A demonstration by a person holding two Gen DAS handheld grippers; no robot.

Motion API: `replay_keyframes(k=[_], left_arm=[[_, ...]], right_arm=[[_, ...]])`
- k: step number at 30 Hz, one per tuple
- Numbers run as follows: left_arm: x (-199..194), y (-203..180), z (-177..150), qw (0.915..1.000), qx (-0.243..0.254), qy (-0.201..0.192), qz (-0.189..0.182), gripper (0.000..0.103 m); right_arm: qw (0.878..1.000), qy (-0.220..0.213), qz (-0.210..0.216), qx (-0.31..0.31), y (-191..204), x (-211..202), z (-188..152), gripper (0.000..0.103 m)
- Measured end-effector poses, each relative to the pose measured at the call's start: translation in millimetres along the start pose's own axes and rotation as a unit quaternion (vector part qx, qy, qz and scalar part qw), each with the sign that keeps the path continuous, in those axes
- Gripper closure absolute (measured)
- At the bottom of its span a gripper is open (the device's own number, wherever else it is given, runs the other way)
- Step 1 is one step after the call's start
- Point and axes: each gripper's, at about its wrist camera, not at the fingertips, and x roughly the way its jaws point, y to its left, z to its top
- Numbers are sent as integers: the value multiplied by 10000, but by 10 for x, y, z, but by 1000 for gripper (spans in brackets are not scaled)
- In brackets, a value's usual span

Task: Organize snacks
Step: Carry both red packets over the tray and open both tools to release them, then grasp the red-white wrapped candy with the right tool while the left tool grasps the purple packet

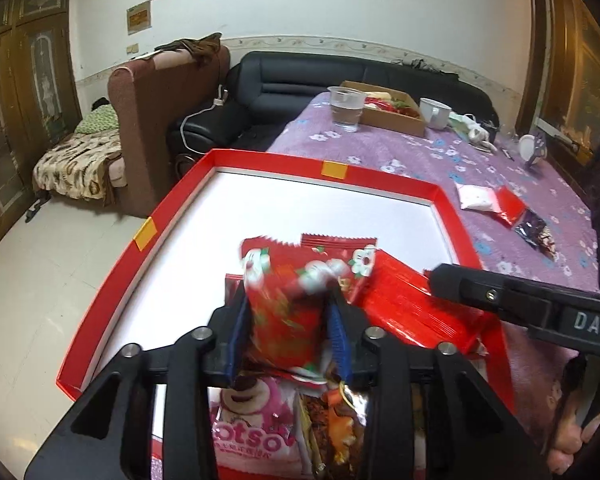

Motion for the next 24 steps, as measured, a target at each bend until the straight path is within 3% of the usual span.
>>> replay_keyframes(k=[1, 4, 7, 8, 9, 11, 17, 21, 24], left_arm=[[17, 1, 4, 9999, 11, 21, 118, 41], [48, 51, 0, 9993, -54, 1, 371, 23], [66, 118, -8, 9988, -204, 37, 439, 20], [58, 139, -12, 9986, -236, 33, 475, 20], [56, 147, -11, 9985, -235, 22, 502, 20], [18, 179, -20, 9979, -227, -36, 610, 20], [-251, 405, -15, 9928, -603, -600, 849, 20], [-363, 514, 43, 9913, -577, -960, 697, 20], [-292, 579, 128, 9918, -529, -1036, 539, 20]], right_arm=[[10000, 5, 13, 3, -12, 9, -5, 79], [9999, 60, 64, 86, -64, 31, -14, 76], [9995, 42, 222, 208, -126, 10, -18, 75], [9994, 32, 252, 228, -139, -7, -21, 72], [9993, 16, 274, 247, -149, -29, -24, 63], [9991, -22, 303, 296, -179, -89, -38, 57], [9956, -338, 534, 692, -395, -415, -74, 54], [9942, -352, 732, 705, -359, -557, -137, 51], [9919, -114, 1105, 621, -206, -580, -251, 47]])
